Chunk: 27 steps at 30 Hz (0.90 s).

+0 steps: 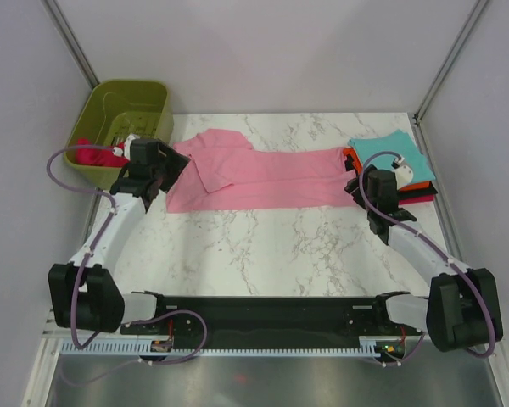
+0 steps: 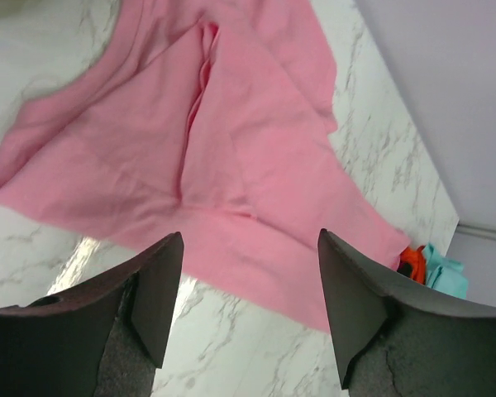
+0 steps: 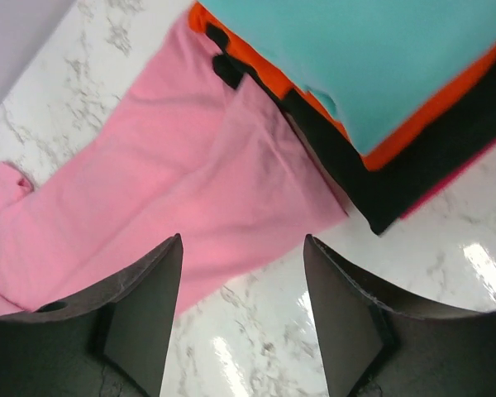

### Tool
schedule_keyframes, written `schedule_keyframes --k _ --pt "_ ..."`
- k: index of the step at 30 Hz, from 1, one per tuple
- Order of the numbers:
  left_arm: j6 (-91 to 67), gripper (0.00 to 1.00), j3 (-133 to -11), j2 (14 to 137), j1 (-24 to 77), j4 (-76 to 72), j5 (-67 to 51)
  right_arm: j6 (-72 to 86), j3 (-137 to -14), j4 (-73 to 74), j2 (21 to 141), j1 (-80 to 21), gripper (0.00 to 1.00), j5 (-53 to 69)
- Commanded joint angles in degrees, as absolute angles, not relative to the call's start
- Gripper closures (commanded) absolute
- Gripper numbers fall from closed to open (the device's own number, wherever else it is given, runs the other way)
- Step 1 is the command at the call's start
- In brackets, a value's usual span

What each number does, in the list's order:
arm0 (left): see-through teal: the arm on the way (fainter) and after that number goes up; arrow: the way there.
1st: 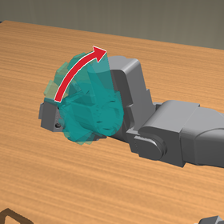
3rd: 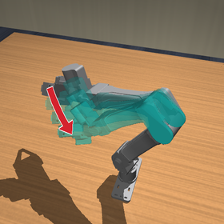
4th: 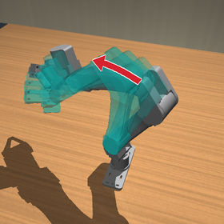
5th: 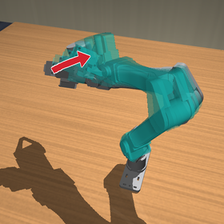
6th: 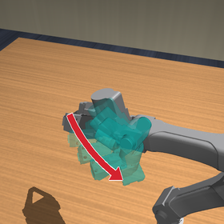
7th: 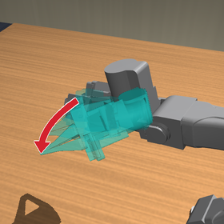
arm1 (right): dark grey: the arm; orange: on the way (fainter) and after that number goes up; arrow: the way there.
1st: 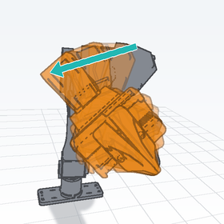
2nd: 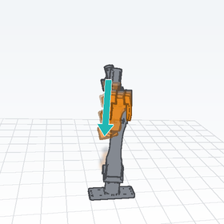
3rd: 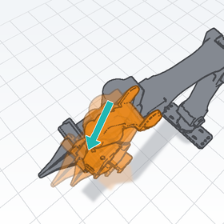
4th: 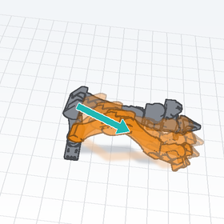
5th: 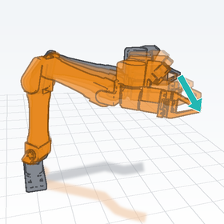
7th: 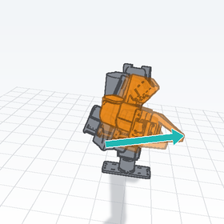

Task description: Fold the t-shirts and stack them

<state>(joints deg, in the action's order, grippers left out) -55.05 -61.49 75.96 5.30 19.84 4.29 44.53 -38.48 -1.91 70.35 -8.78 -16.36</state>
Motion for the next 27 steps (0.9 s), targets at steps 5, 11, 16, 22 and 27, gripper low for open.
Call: schedule_keyframes --k 5,11,16,22,27 --pt "-57.22 0.30 -45.19 65.93 7.65 17.15 3.26 51.15 -26.80 -12.29 70.74 -9.14 0.29 -14.51" --pt "-55.65 0.29 -33.93 58.63 7.65 9.50 4.39 53.70 -29.09 -16.69 81.73 -9.05 0.29 -14.68" --pt "-53.18 0.28 -30.85 56.16 7.65 6.33 6.85 54.93 -31.11 -18.19 87.62 -8.53 0.34 -16.96" --pt "-53.61 0.32 -32.78 60.64 6.77 6.42 4.93 54.76 -33.48 -16.53 88.77 -8.53 0.78 -19.25" --pt "-56.25 0.33 -30.51 62.58 6.68 4.13 8.61 54.14 -32.17 -14.06 81.42 -8.61 1.00 -21.44"
